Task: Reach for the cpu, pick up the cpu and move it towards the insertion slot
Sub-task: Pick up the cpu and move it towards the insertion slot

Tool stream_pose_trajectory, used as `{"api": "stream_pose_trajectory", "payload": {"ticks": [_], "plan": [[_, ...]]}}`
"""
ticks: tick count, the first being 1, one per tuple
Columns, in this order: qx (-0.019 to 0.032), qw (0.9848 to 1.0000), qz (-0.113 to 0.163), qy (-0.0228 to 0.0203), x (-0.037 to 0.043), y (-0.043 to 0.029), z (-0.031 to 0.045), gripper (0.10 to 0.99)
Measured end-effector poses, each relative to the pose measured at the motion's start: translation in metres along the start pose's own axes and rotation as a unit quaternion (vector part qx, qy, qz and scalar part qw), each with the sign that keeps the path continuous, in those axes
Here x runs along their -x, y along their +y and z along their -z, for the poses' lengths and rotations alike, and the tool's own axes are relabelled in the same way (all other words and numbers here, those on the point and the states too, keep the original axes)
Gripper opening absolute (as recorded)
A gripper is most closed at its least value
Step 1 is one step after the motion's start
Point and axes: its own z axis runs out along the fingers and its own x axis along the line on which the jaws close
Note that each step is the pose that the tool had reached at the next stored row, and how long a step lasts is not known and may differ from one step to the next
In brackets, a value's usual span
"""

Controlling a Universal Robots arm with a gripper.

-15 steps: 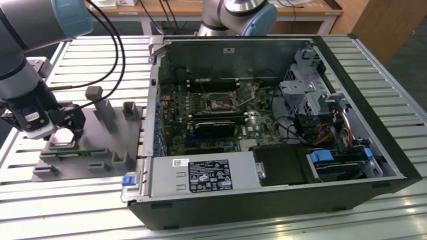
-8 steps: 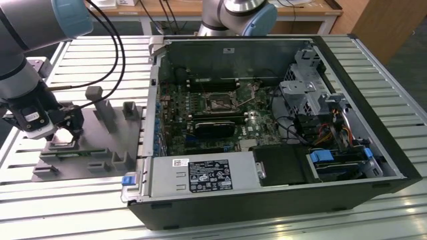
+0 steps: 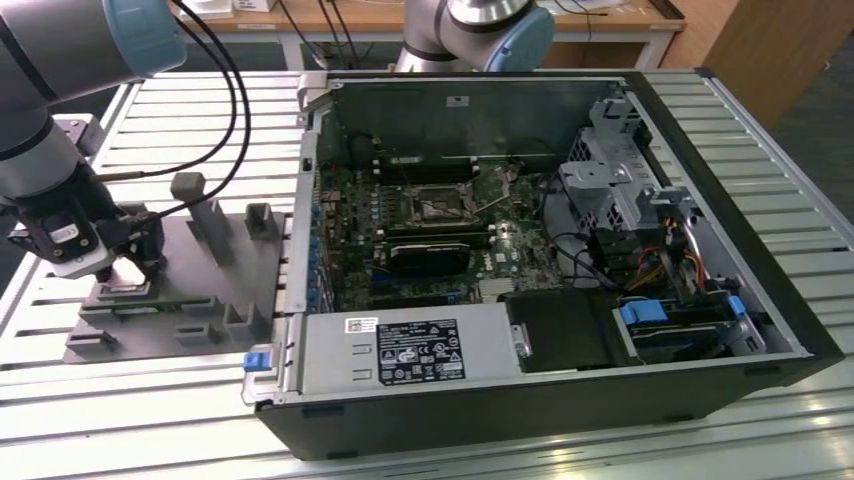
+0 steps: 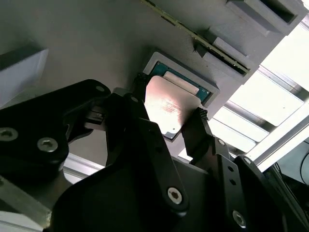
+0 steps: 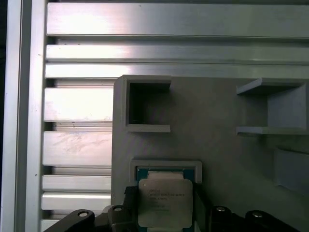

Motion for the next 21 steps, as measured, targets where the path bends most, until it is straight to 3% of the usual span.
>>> {"api": "stream_pose_trajectory", "payload": {"ticks": [8,21], "plan": [[0.0001,1.0,0.0,-0.0002,0.0001,0.0001,0.0005,0.541],[0.0001,1.0,0.0,-0.0001,-0.0001,0.0009,0.0188,0.541]]}}
